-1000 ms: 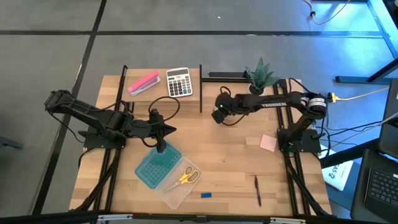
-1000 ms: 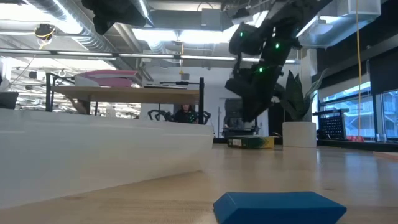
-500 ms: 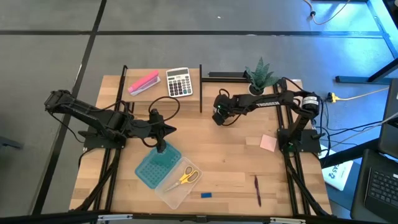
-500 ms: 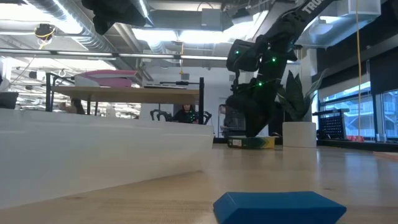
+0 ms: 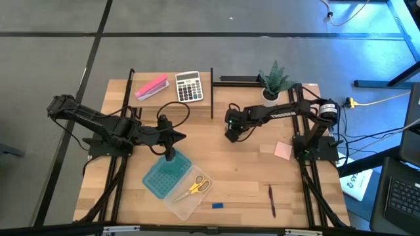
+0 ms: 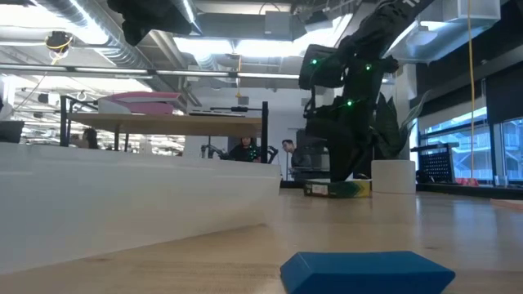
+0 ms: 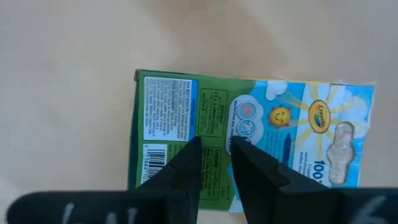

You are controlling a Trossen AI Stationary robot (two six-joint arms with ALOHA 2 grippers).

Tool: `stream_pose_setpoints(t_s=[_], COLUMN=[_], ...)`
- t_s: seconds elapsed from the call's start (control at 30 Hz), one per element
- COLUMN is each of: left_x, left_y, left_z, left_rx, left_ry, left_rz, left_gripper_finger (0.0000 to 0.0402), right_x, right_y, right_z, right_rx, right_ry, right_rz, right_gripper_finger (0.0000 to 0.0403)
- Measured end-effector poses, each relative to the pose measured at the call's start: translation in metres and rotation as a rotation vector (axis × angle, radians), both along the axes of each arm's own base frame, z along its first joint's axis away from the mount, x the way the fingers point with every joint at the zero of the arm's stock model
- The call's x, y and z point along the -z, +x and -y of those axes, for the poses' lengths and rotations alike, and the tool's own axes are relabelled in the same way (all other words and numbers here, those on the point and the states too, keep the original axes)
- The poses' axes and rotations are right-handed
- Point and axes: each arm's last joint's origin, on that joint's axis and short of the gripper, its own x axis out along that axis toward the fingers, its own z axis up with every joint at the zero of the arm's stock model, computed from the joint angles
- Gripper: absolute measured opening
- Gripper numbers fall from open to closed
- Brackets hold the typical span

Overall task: Pack school essentials
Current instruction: Put the yellow crayon box into the blue supply box

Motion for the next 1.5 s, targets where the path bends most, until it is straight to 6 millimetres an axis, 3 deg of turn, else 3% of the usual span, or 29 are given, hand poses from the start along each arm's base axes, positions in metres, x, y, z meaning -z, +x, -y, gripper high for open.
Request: stream_pose_setpoints(t_s=[0.4, 0.6, 0.8, 1.0, 1.17, 1.3, 1.5], left_x=[0.000, 0.000, 0.000, 0.000, 0.000, 0.000, 0.000], left_y=[0.000, 0.000, 0.000, 0.000, 0.000, 0.000, 0.000], left_z=[0.000, 0.000, 0.000, 0.000, 0.000, 0.000, 0.000], left_rx=[0.000, 0.001, 0.001, 0.002, 0.001, 0.001, 0.001], left_ry=[0.000, 0.001, 0.000, 0.001, 0.001, 0.001, 0.001], left_rz=[0.000, -0.001, 0.000, 0.000, 0.000, -0.001, 0.000], left_gripper_finger=[0.0000, 0.0000, 0.0000, 0.0000, 0.0000, 0.0000, 0.0000], right_x=[-0.006, -0.051, -0.094, -0.117, -0.112, -0.095, -0.077], right_y=[0.004, -0.001, -0.031, -0.068, -0.094, -0.106, -0.114], right_z=[-0.048, -0.051, -0.044, -0.036, -0.025, -0.020, -0.008], right_rx=[-0.011, -0.022, 0.027, 0.055, 0.110, 0.097, 0.144], right_ry=[0.094, 0.098, 0.113, 0.200, 0.313, 0.432, 0.421], right_rz=[0.029, 0.104, 0.174, 0.275, 0.329, 0.351, 0.340], right_gripper_finger=[0.0090, 0.0090, 0.0090, 0.0089, 0.0075, 0.0062, 0.0059])
